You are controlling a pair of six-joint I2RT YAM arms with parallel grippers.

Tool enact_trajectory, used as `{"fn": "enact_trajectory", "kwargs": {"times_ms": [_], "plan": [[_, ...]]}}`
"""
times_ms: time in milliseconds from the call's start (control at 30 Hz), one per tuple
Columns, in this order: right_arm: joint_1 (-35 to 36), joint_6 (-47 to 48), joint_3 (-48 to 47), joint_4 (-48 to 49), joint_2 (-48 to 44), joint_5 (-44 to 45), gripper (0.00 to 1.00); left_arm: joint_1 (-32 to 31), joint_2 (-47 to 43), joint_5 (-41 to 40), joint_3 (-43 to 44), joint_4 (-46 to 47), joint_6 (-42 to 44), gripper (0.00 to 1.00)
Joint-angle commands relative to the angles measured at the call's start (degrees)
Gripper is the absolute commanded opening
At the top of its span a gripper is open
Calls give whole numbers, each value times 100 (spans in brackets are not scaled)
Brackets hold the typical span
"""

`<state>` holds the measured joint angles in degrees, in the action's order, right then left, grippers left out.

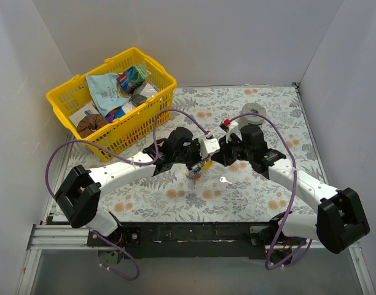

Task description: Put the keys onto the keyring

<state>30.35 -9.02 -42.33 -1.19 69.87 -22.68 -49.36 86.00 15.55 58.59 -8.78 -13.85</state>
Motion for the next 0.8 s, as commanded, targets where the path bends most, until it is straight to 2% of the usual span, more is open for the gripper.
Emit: {"fn": "enact_trajectory", "kwargs": {"times_ms": [0, 200, 367, 400, 467, 500, 600, 667, 733, 767], "plan": [[-55, -12, 14, 365, 18, 115, 1, -47, -391, 203, -84, 130, -39, 0], [-55, -39, 66, 479, 10, -61, 1, -47, -461, 264, -146, 315, -127, 0], [-55, 40, 119, 594, 62, -535, 1, -47, -478, 317, -163, 394, -162, 0], [-55, 66, 128, 611, 62, -614, 9, -47, -479, 317, -155, 420, -171, 0], [-55, 137, 189, 690, 45, -773, 18, -47, -487, 343, -155, 438, -180, 0], [-55, 137, 242, 725, -16, -773, 28, -47, -479, 343, -155, 438, -189, 0], [-55, 163, 409, 831, -244, -572, 50, -47, -479, 352, -163, 438, -197, 0], [-55, 224, 506, 892, -368, -466, 58, -47, -514, 352, -198, 438, -189, 0], [-55, 312, 629, 945, -517, -466, 62, -47, -549, 361, -225, 438, -189, 0], [-55, 339, 664, 963, -553, -474, 76, -47, -566, 361, -242, 438, -180, 0]]}}
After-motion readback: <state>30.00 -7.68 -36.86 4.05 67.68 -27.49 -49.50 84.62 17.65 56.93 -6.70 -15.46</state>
